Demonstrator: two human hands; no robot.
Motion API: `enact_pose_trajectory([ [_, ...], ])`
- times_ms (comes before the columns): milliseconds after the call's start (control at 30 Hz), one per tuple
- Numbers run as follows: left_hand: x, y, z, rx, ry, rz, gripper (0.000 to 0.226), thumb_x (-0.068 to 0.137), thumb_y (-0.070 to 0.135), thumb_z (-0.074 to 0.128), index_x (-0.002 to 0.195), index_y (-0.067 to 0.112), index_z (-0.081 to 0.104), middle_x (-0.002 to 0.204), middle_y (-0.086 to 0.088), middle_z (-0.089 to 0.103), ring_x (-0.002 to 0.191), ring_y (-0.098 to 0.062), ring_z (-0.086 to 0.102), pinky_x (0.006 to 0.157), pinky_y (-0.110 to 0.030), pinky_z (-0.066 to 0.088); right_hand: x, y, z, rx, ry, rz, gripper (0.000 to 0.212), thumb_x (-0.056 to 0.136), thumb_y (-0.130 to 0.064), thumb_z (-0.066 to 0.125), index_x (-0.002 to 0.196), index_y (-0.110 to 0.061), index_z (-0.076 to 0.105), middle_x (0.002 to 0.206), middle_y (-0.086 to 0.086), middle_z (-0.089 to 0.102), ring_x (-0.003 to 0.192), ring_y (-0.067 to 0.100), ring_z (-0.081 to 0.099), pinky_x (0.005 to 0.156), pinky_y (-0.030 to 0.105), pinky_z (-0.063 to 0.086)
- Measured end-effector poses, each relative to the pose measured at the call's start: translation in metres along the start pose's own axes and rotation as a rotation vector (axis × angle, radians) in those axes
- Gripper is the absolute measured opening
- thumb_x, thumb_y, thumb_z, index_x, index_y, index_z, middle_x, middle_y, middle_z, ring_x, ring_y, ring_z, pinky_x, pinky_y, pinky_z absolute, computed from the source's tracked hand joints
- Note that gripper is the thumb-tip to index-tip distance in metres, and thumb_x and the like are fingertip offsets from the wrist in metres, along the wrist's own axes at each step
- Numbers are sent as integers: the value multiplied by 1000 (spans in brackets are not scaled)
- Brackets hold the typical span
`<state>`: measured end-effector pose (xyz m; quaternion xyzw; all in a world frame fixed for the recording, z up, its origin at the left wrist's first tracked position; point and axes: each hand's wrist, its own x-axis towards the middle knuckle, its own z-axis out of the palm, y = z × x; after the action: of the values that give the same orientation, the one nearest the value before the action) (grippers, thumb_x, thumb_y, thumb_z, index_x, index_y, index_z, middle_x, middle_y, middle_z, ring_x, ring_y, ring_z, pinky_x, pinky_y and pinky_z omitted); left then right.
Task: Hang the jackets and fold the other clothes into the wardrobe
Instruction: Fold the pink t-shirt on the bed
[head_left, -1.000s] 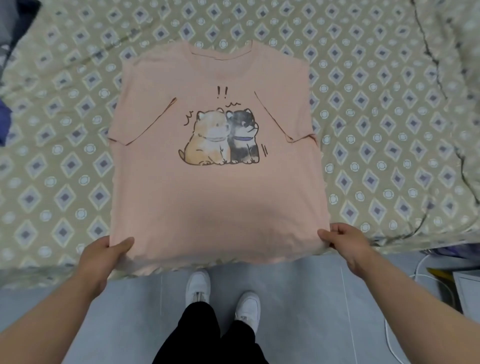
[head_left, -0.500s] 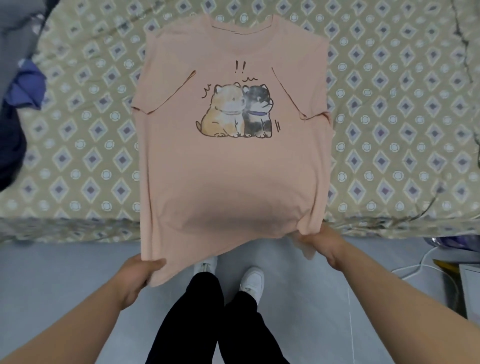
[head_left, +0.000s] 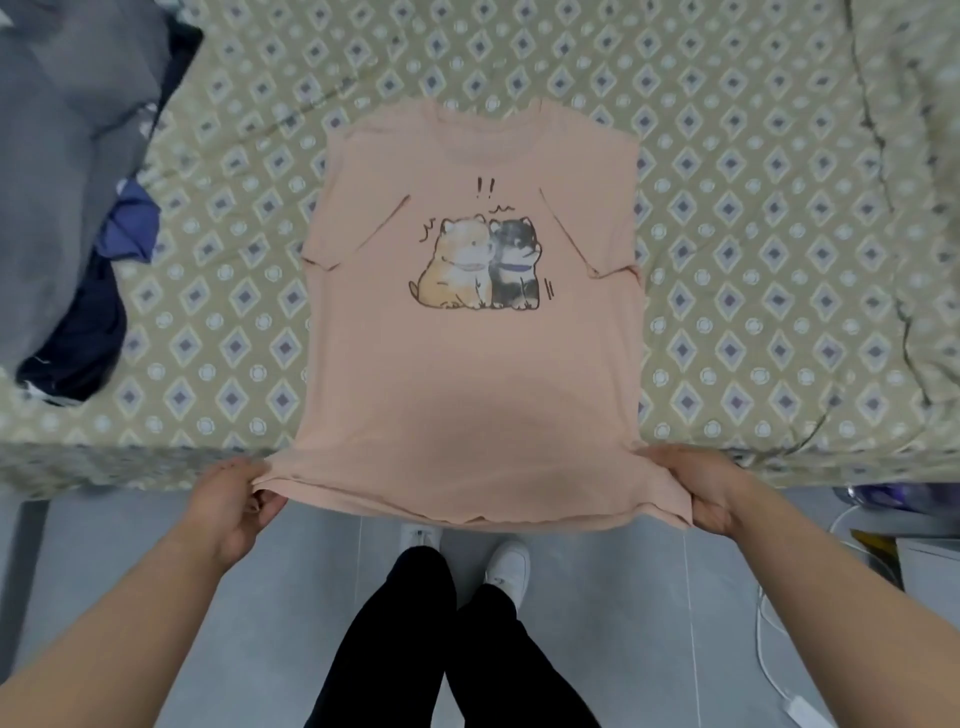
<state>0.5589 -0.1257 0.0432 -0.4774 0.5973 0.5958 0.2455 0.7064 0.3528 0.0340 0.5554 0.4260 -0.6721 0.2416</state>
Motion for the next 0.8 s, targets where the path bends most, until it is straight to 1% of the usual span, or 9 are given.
enact_pose_trajectory([
  [100, -20, 29, 9, -70, 0, 62, 28, 101, 8, 49, 127, 16, 50, 91, -5, 58, 77, -13, 58, 60, -26, 60, -25, -35, 9, 211, -18, -81, 42, 92, 12, 52, 128, -9, 45, 88, 21, 65, 58, 21, 68, 49, 27, 57],
  [200, -35, 63, 26, -205, -25, 52, 34, 100, 13, 53, 134, 7, 53, 93, -5, 56, 75, -10, 61, 58, -20, 59, -36, -80, 19, 360, 57, -145, 42, 94, 15, 43, 130, -7, 45, 86, 18, 56, 47, 17, 61, 44, 22, 51],
  [267, -37, 88, 39, -276, -35, 42, 35, 101, 11, 52, 135, 5, 52, 94, -6, 57, 70, -8, 61, 56, -17, 57, -30, -112, 22, 75, 284, -210, 27, 101, -4, 44, 125, -4, 56, 87, 12, 57, 64, 19, 63, 57, 24, 48],
  [367, -24, 128, 65, -385, -70, 24, 27, 102, 8, 47, 129, 6, 52, 92, -6, 58, 60, -10, 66, 52, -17, 56, -17, -148, 37, -536, 511, -218, 37, 100, -44, 46, 94, -15, 69, 86, 0, 65, 83, 18, 62, 68, 24, 40],
  [467, 13, 167, 101, -462, -110, -30, 22, 103, 6, 41, 123, 5, 51, 89, -10, 61, 63, -17, 69, 56, -24, 59, 31, -190, 43, -49, 397, -334, 29, 101, -30, 50, 78, -13, 57, 83, 7, 59, 84, 25, 61, 77, 32, 53],
  [533, 43, 187, 124, -450, -115, -36, 34, 103, -1, 32, 133, 5, 48, 96, -13, 61, 81, -23, 64, 80, -30, 59, 57, -204, 54, 274, 318, -309, 13, 96, -5, 51, 84, -8, 56, 100, 17, 60, 95, 33, 63, 95, 44, 55],
  [600, 73, 204, 149, -332, -119, -2, 52, 96, -12, 23, 140, 7, 44, 96, -12, 59, 85, -22, 61, 96, -35, 53, 83, -223, 64, 281, 319, -264, 11, 91, 1, 51, 87, -6, 58, 105, 19, 60, 96, 32, 61, 101, 48, 51],
  [700, 112, 209, 177, -50, -113, 80, 57, 80, -25, 31, 122, 4, 57, 96, -10, 64, 77, -15, 61, 71, -26, 60, 105, -230, 81, 41, 402, -284, 19, 90, 7, 54, 92, -8, 64, 102, 15, 67, 87, 26, 64, 83, 35, 55],
  [800, 157, 204, 191, 174, -43, 177, 22, 84, -9, 66, 102, 3, 68, 86, -12, 67, 67, -18, 61, 58, -25, 58, 120, -231, 91, -237, 545, -364, 22, 87, 5, 57, 95, -12, 68, 97, 6, 70, 80, 17, 62, 72, 29, 48],
])
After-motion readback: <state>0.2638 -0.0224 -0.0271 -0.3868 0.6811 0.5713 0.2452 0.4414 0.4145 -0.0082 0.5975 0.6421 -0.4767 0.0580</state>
